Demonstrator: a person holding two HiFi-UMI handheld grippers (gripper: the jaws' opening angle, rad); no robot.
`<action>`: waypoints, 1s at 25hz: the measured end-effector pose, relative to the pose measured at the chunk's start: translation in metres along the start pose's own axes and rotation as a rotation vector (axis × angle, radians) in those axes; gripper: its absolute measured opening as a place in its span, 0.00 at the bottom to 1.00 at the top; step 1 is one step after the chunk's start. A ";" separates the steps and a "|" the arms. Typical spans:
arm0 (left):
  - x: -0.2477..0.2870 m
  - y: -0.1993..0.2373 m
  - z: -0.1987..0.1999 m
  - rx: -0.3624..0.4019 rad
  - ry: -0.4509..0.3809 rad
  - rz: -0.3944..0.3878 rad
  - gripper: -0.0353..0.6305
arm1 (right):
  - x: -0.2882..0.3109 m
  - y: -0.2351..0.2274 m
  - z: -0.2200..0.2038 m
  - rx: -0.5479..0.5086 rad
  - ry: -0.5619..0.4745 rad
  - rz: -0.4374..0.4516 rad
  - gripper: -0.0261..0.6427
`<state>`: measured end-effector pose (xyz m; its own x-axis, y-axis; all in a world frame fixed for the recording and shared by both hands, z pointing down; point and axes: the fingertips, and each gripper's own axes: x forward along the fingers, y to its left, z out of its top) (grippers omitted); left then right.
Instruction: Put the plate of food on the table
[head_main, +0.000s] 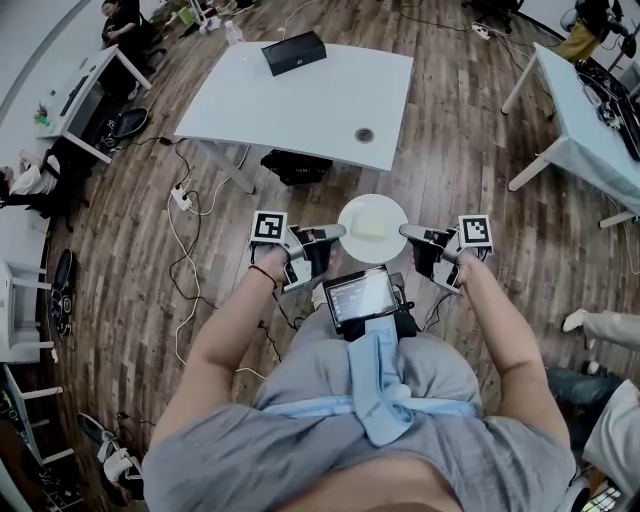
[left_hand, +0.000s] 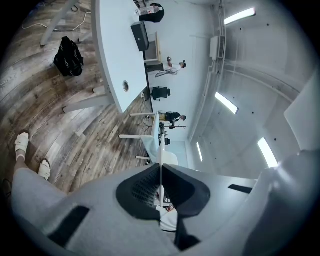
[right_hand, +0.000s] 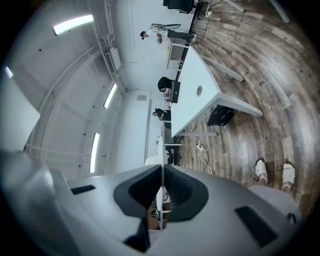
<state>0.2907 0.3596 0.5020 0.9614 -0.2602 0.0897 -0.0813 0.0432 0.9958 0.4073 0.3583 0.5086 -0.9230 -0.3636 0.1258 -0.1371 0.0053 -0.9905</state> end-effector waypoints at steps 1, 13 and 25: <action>0.000 0.000 0.000 0.000 0.000 0.000 0.09 | 0.001 0.000 0.000 0.002 0.000 0.000 0.10; 0.013 -0.007 -0.004 0.002 -0.019 -0.010 0.09 | -0.013 0.006 0.006 0.006 0.007 0.025 0.10; 0.001 -0.001 0.003 -0.027 -0.088 -0.016 0.09 | 0.005 0.005 0.012 0.017 0.070 0.007 0.10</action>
<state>0.2906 0.3568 0.5006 0.9357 -0.3445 0.0762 -0.0576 0.0640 0.9963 0.4060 0.3448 0.5034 -0.9469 -0.2974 0.1220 -0.1252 -0.0083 -0.9921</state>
